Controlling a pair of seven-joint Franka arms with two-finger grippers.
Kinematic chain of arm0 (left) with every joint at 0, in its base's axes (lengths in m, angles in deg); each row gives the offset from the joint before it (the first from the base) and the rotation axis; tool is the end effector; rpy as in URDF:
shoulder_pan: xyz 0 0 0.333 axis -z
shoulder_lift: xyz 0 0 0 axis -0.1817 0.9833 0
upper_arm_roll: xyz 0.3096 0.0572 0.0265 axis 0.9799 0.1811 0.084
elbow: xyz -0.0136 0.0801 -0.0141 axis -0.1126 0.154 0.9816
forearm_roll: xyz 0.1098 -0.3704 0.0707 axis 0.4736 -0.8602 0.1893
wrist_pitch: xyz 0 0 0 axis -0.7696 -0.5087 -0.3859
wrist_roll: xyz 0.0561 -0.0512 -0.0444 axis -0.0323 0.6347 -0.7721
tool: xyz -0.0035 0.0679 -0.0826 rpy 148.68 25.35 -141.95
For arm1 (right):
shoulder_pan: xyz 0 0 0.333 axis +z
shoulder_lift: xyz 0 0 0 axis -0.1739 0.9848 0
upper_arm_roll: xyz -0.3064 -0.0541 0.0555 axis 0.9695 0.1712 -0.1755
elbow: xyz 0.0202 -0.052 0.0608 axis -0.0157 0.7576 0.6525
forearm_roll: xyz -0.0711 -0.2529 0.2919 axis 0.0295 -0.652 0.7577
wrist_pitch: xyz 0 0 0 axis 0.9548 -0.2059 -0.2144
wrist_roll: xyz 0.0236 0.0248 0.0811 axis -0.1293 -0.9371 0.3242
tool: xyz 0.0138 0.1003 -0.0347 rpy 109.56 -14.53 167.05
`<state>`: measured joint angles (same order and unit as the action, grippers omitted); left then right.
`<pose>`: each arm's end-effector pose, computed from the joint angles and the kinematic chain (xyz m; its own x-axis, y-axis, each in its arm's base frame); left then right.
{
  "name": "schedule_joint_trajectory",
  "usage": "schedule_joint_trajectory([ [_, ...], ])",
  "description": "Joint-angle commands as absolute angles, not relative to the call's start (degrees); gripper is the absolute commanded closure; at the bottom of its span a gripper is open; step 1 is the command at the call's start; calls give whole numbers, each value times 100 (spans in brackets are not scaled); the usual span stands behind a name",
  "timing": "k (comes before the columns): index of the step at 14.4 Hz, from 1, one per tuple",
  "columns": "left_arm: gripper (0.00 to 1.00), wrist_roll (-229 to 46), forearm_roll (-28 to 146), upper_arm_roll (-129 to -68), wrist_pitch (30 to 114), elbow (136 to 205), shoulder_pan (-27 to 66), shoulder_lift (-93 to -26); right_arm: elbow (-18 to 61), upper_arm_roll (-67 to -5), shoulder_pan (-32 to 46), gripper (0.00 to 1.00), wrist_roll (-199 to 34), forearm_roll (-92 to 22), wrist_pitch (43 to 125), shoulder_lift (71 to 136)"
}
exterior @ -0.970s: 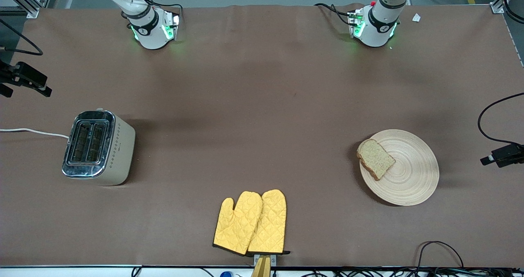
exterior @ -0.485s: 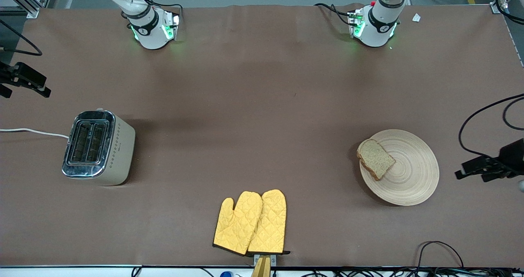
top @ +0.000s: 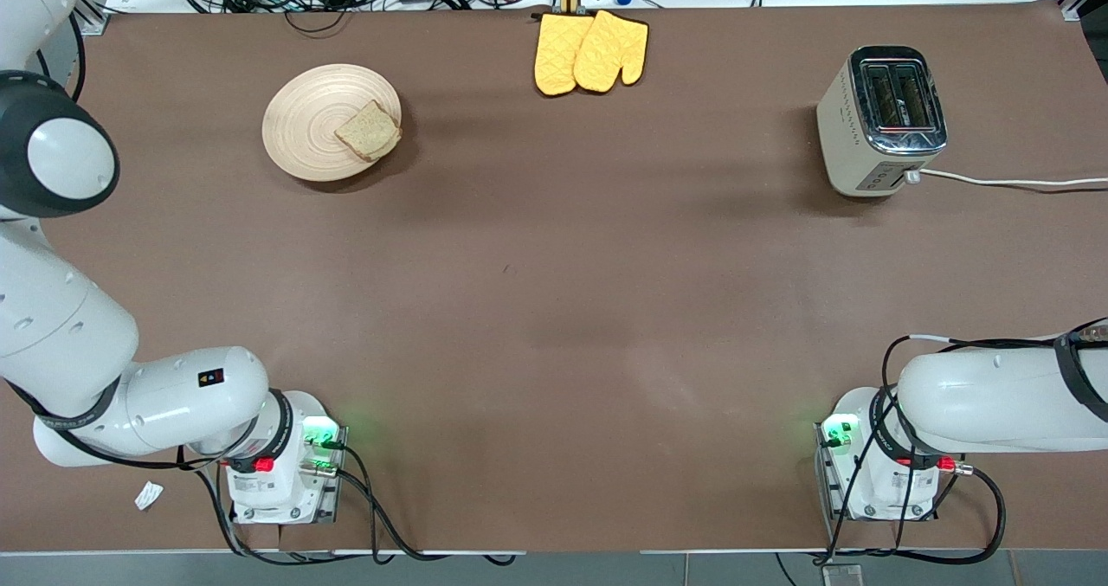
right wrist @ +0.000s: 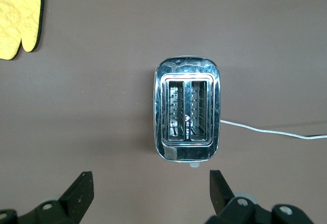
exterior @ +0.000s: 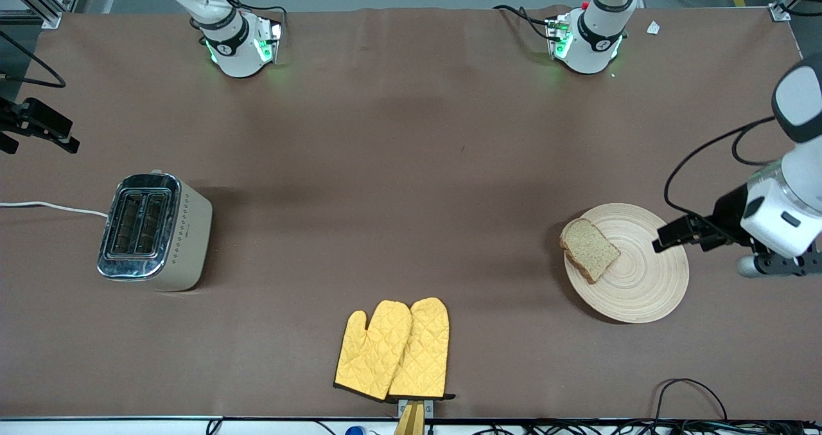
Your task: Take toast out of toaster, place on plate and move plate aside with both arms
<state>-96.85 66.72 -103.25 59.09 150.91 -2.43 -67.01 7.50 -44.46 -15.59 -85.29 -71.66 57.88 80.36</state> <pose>0.6578 -0.0813 0.5533 0.9933 0.0661 0.0946 0.0491 -0.9839 0.1720 0.5559 -0.0253 0.6599 0.9977 -0.0034 0.0676 -0.0033 -1.0000 -0.0014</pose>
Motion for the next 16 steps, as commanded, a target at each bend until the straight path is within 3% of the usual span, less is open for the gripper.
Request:
schedule_joint_trajectory([
  [1, 0, -9885, 6799, -9990, 5348, 15194, 298, -7234, 764, -4494, -1617, 0, -8623, -7215, 5878, 8016],
  [4, 0, -9709, 6799, -8954, 4960, 15448, 1194, -7918, 764, -4486, -1713, 0, -8623, -7215, 5869, 8016],
  [9, 0, -9050, 6851, -8819, 3950, 15747, 1284, -8666, 817, -4494, -1766, 0, -8605, -7206, 5878, 8007],
  [13, 0, -8988, 6869, -8757, 4343, 16704, 1249, -9440, 826, -4494, -1766, 0, -8605, -7206, 5878, 8007],
  [16, 0, -9041, 6878, -8757, 4309, 16662, 1214, -9424, 826, -4494, -1775, 0, -8605, -7206, 5869, 8007],
])
